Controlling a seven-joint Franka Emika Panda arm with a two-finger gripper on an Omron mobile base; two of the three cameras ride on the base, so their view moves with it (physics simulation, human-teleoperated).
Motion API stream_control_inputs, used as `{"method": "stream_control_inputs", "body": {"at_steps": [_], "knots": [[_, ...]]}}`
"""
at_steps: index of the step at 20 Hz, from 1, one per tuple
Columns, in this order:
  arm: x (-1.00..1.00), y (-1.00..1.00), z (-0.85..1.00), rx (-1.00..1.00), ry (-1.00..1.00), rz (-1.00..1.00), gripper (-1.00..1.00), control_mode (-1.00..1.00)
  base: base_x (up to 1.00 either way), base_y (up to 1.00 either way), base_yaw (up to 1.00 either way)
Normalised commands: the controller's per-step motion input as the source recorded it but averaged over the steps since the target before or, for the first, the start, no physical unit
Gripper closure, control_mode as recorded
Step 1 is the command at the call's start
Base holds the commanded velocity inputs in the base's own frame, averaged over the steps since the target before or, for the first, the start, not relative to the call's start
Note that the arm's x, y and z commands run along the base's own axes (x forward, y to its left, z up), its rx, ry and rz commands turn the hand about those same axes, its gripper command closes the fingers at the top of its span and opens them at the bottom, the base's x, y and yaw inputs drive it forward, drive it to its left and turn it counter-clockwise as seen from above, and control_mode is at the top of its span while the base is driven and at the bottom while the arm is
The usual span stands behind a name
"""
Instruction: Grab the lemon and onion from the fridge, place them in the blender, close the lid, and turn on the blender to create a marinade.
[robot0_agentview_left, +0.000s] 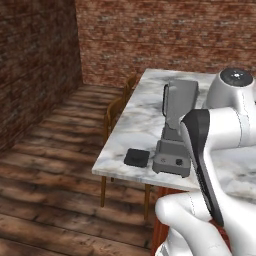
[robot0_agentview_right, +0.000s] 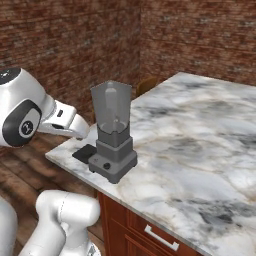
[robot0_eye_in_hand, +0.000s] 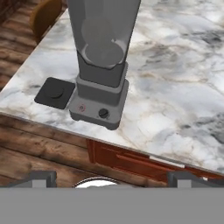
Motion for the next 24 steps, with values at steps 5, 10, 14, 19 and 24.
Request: {"method": "stream_control_inputs", "body": {"at_steps": [5,10,14,19,24], "knots": [[-0.01,0.00,-0.16,0.00,0.00,0.01,-1.00,-1.00,0.00,0.00,0.00],[0.01,0.00,-0.03,0.00,0.00,0.02,-1.00,1.00,0.01,0.00,0.00],[0.00,0.00,0.00,0.00,0.00,0.00,-1.00,1.00,-0.08,0.00,0.03],[0.00,0.00,0.00,0.00,0.00,0.00,-1.00,1.00,-0.22,0.25,0.21],[0.00,0.00,0.00,0.00,0.00,0.00,-1.00,1.00,-0.08,0.44,0.35]]}}
